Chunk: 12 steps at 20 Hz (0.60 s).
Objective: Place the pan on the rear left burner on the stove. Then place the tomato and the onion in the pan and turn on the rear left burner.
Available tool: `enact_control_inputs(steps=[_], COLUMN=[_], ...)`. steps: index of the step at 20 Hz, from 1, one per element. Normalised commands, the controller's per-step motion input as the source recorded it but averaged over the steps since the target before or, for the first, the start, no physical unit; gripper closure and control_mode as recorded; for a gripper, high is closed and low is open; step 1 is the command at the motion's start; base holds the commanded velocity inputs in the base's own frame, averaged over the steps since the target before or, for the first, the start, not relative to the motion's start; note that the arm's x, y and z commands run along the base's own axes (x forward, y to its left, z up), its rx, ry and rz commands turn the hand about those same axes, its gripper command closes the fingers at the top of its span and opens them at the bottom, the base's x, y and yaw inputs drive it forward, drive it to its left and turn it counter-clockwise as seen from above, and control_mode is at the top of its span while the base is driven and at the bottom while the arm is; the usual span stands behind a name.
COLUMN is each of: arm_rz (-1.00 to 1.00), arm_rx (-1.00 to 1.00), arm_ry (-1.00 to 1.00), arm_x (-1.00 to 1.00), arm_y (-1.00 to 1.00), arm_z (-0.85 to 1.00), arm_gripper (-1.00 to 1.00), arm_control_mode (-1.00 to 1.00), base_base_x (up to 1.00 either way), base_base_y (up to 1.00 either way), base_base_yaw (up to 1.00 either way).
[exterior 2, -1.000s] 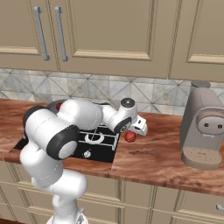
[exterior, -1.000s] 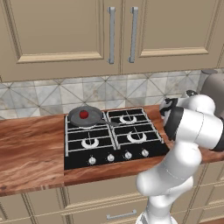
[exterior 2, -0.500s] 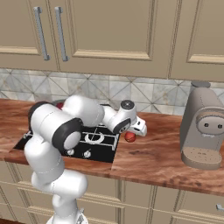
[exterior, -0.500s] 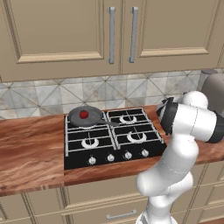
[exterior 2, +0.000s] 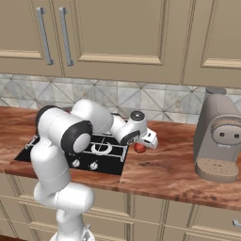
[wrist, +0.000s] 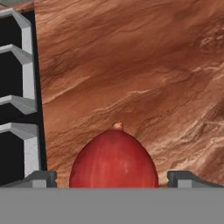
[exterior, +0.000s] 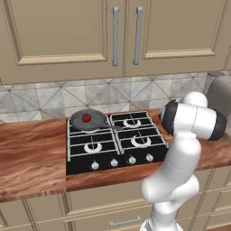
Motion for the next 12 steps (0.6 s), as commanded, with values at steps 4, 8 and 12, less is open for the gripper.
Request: enact_control_inputs(steps=[4,8,12], arm_rz=[0.00,0.00,0.00], arm_rx=[0.00,0.00,0.00], arm_ry=[0.00,0.00,0.00], arm_x=[0.07,0.06,0.00], arm_y=[0.00,0.00,0.00], arm_z=[-0.23,-0.16,-0.01], arm_gripper=[-1.00,-1.00,-1.00], arm_control_mode=[-1.00,-1.00,-1.00], base_base_x=[0.00,0.00,0.00], base_base_y=[0.00,0.00,0.00], base_base_yaw=[0.00,0.00,0.00])
